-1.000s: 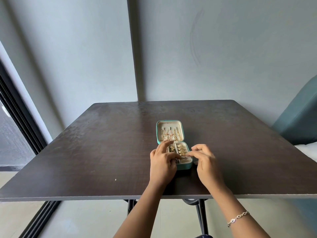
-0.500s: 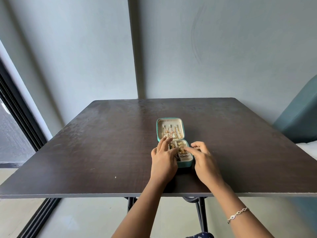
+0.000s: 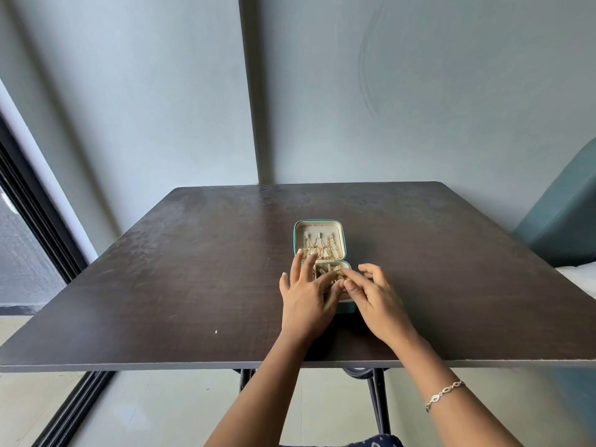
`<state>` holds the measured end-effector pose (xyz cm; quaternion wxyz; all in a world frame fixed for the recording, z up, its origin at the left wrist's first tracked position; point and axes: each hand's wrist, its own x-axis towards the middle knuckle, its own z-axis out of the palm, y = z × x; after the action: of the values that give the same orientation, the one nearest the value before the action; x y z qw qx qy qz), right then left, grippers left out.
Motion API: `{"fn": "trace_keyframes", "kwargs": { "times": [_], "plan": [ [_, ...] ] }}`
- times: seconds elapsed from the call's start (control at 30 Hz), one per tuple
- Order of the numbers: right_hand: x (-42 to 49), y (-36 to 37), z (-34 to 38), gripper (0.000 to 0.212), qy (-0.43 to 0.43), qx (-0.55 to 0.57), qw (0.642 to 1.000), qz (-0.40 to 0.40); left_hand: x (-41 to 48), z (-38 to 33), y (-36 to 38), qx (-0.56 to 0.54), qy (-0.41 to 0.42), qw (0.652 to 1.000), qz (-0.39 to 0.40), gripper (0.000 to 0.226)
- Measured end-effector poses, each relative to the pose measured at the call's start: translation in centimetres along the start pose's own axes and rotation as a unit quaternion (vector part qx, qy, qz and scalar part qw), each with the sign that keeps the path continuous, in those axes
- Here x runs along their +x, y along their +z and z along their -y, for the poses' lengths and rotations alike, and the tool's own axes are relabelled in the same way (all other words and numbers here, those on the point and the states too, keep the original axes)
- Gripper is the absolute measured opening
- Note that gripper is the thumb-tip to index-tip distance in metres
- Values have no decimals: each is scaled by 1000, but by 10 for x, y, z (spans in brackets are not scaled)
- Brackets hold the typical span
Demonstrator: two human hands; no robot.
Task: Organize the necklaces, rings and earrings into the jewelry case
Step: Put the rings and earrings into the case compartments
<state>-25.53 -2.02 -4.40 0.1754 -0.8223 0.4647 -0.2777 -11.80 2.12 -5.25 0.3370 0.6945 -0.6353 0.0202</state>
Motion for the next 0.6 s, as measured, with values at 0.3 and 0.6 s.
{"fn": "trace_keyframes", "kwargs": {
  "times": [0.3, 0.6],
  "plan": [
    [13, 3, -12, 36, 55, 261, 963, -30, 7, 7, -5, -224, -175, 958, -43, 38],
    [8, 12, -14, 40, 2, 230, 967, -111, -6, -4, -4, -42, 15, 992, -120, 39]
  ]
}}
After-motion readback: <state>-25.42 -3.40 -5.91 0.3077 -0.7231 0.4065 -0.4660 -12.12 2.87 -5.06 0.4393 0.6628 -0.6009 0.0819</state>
